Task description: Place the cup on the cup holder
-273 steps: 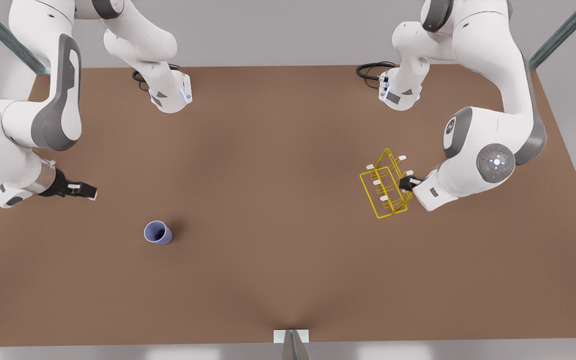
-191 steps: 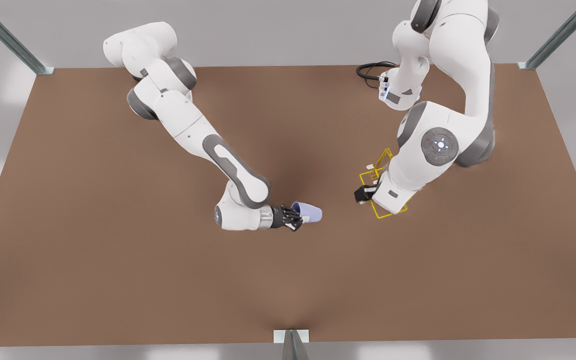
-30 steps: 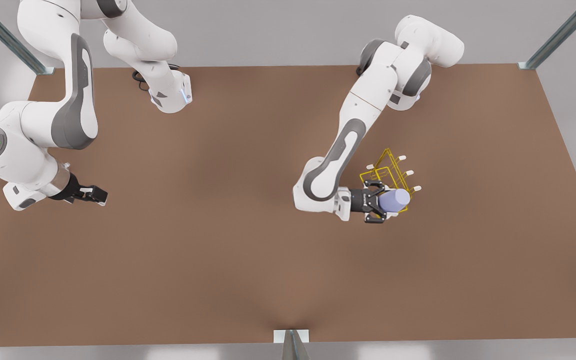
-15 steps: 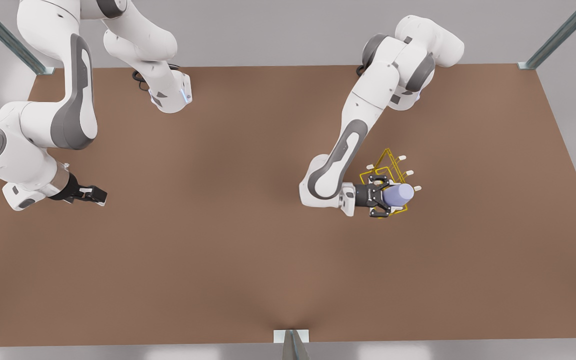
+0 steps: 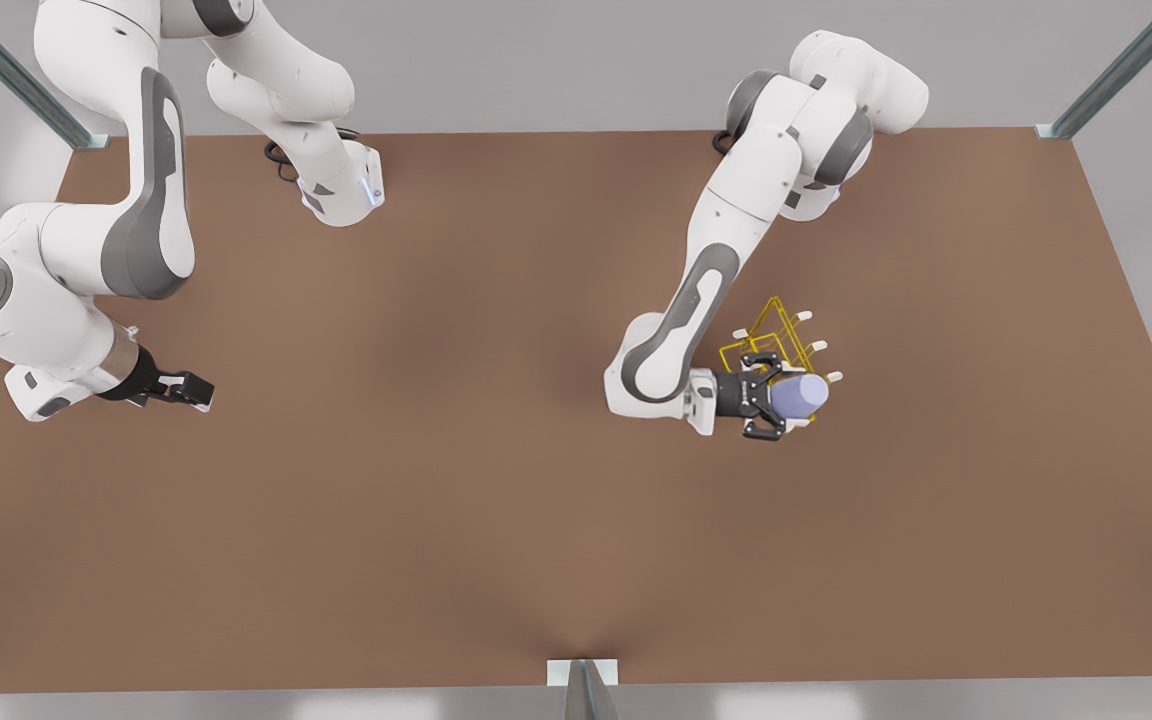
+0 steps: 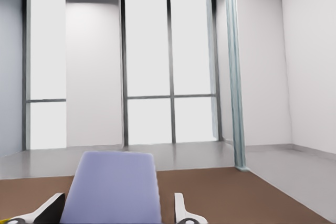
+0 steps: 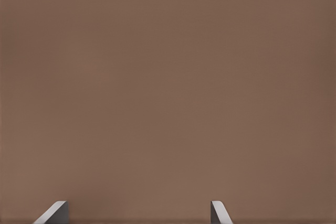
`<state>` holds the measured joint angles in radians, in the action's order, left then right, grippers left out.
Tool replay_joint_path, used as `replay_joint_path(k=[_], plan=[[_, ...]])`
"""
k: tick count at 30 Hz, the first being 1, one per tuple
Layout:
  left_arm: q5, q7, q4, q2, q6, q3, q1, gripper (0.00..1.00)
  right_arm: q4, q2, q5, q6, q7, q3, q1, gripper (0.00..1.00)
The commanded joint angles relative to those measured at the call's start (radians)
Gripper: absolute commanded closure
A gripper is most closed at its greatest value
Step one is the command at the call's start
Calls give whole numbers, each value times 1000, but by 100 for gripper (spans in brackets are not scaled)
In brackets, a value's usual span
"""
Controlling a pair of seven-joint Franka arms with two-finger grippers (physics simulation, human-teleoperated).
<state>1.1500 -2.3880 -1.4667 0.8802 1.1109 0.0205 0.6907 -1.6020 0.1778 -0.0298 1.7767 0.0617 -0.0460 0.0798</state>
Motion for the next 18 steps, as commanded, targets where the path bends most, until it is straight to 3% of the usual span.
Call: replay_joint_path(k=[1,10,15,18], plan=[[13,-30,0,-1,0,1,-2,0,0,-1,1,0,-2,0,0,0],[-10,-13,3,-26,-13,-7,18,0,0,0,1,0,-7,0,0,0],[-228,98,20,-109,-42,-25,153,0,0,0,2,0,-7,0,0,0],[-438,334,247,-161,-28,-149,156,0,0,0,2,0,-8,0,0,0]])
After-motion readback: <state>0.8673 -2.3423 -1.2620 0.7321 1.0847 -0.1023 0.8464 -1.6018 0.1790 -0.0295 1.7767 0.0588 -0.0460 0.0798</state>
